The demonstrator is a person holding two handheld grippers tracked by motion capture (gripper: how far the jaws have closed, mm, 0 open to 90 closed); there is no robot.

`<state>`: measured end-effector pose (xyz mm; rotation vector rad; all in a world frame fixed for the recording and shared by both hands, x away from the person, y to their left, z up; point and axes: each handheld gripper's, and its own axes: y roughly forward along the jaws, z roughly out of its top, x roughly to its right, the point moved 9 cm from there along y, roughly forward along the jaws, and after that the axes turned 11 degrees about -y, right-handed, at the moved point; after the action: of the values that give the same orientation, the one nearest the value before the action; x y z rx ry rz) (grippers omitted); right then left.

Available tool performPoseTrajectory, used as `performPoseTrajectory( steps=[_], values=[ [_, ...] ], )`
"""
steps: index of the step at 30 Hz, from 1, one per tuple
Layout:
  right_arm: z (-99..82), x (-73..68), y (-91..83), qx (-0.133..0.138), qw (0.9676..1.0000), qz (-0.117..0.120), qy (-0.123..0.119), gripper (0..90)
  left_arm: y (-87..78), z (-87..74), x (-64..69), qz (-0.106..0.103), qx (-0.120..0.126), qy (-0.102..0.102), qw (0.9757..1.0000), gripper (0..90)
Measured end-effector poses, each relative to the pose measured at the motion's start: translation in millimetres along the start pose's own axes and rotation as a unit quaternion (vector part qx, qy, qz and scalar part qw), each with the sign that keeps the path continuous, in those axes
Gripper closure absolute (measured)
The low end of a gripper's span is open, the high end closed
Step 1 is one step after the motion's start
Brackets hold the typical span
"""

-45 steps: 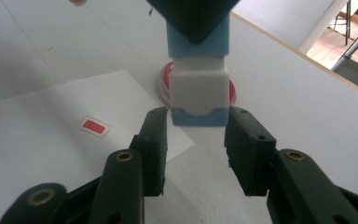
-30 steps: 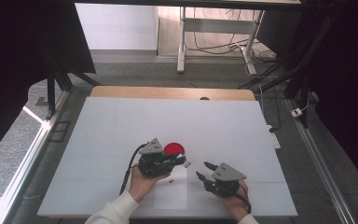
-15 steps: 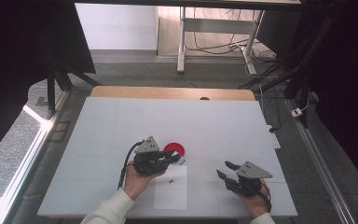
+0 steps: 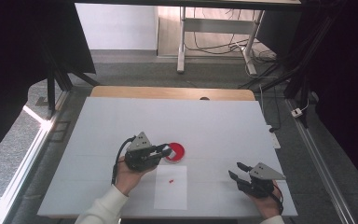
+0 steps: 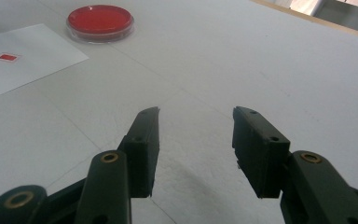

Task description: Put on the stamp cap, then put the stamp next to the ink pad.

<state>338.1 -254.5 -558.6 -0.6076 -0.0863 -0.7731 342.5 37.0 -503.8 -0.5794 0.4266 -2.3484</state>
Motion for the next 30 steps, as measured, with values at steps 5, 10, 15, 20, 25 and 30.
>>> performPoseTrajectory(
  steps=[5,10,15,20,25,30],
  values=[
    [-0.9,0.9,2.0,-0.001,1.0000,0.001,0.001,50.7,0.6,-3.1,-11.4,0.018,-0.005,-0.004,0.9998,75.3],
    [-1.4,1.3,2.8,-0.004,1.0000,0.002,0.000,50.7,0.8,-3.7,-17.7,0.022,-0.006,-0.008,0.9997,75.2],
    [-2.1,1.1,4.9,-0.006,1.0000,0.002,-0.004,50.7,1.1,-5.9,-25.5,0.031,-0.012,-0.009,0.9994,75.2],
    [-2.5,0.1,6.4,-0.010,0.9999,0.001,-0.008,50.7,3.8,-10.5,-39.3,0.046,-0.025,-0.015,0.9985,75.2],
    [-2.8,0.0,8.3,-0.011,0.9999,0.000,-0.011,50.6,8.9,-15.8,-51.8,0.064,-0.040,-0.015,0.9970,75.2],
    [-3.9,-0.4,9.4,-0.017,0.9998,-0.001,-0.012,50.4,15.9,-18.9,-61.7,0.077,-0.052,-0.016,0.9955,75.2]
  ],
)
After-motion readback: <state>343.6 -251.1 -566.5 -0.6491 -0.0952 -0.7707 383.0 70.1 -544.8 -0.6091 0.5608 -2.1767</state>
